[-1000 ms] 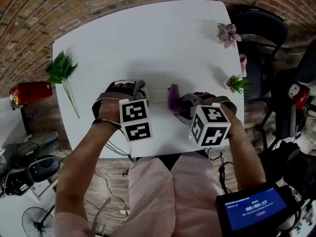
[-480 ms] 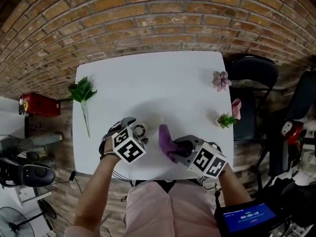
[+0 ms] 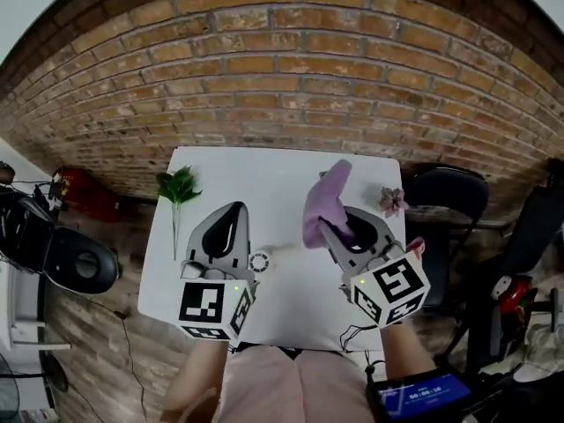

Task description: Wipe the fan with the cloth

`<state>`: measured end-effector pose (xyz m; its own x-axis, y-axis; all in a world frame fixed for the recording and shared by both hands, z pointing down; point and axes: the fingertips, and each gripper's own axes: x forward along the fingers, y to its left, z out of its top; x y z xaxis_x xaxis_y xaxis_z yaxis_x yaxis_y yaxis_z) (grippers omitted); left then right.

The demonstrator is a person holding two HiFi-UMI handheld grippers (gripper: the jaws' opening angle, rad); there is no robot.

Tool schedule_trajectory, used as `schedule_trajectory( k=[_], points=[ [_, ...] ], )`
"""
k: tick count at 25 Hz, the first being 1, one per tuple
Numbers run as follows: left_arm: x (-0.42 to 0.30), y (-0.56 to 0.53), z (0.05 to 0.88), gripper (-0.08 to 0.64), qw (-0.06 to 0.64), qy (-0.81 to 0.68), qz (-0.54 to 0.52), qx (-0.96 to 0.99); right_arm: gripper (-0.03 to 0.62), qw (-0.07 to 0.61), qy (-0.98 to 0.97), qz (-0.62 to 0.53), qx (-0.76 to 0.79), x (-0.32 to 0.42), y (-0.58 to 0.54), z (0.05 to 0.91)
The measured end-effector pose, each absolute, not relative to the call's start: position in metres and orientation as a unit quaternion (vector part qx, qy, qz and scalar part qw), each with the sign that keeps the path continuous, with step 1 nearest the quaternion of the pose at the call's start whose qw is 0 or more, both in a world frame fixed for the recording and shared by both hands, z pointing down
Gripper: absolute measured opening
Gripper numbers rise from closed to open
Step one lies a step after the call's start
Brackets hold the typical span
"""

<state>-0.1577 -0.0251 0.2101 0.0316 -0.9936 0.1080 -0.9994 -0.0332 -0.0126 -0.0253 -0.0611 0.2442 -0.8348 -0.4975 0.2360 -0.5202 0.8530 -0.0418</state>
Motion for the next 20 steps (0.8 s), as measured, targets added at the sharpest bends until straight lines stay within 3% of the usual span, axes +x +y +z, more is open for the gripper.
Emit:
schedule_trajectory(
  k=[3,6,20],
  points=[
    [-0.168,-0.024,0.168,0.012,-0.039,-0.728,0.030,0.684,0.107,0.077,-0.944,0.005,0.320,-0.028,-0.075,0.203],
    [-0.166,-0.025,0.149,0.012,-0.066,-0.732,0.022,0.678,0.106,0.061,-0.938,-0.013,0.341,-0.031,-0.076,0.186],
    [-0.150,-0.026,0.152,0.012,-0.060,-0.728,0.012,0.683,0.097,0.058,-0.938,-0.014,0.342,-0.044,-0.080,0.192]
  ],
)
